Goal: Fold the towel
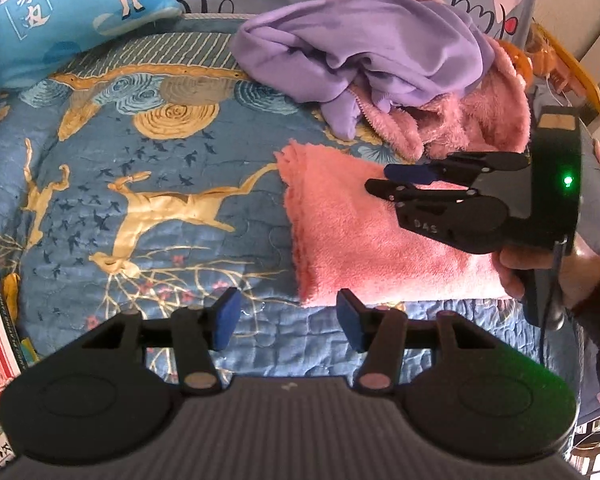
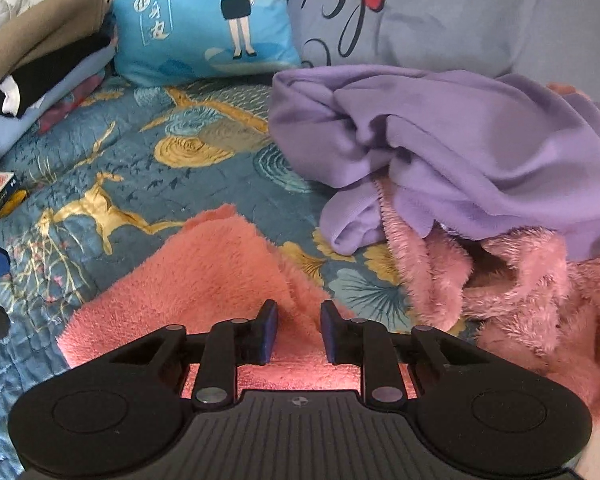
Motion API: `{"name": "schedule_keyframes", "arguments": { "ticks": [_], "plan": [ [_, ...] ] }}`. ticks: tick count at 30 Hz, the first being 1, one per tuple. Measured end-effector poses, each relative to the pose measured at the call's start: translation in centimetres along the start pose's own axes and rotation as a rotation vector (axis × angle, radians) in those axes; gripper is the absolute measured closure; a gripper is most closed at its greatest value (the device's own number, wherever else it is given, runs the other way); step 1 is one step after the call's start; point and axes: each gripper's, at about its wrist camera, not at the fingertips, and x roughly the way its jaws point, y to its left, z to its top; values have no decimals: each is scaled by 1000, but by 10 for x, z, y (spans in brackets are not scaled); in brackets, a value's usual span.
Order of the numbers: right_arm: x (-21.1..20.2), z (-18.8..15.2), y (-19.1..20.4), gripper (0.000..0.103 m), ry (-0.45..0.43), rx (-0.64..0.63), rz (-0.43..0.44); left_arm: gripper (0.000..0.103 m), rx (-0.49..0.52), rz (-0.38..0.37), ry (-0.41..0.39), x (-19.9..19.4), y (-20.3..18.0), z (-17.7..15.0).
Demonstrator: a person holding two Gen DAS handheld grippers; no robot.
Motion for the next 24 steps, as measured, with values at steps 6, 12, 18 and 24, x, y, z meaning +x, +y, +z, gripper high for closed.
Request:
{"name": "schedule_keyframes", "arguments": {
  "ticks": [6, 12, 18, 24],
  "plan": [
    [-3, 5, 4, 101, -20, -35, -21, 44, -3, -1, -1, 0, 2, 0],
    [-5, 13, 4, 101, -47, -35, -49, 43, 2, 2, 2, 1, 1, 0],
    [13, 21, 3, 99, -12, -10, -64, 43, 9, 15, 9, 5, 0, -1],
    [-22, 12, -25, 92, -144, 209, -94, 43, 15, 28, 10, 6, 0, -2]
  ]
}}
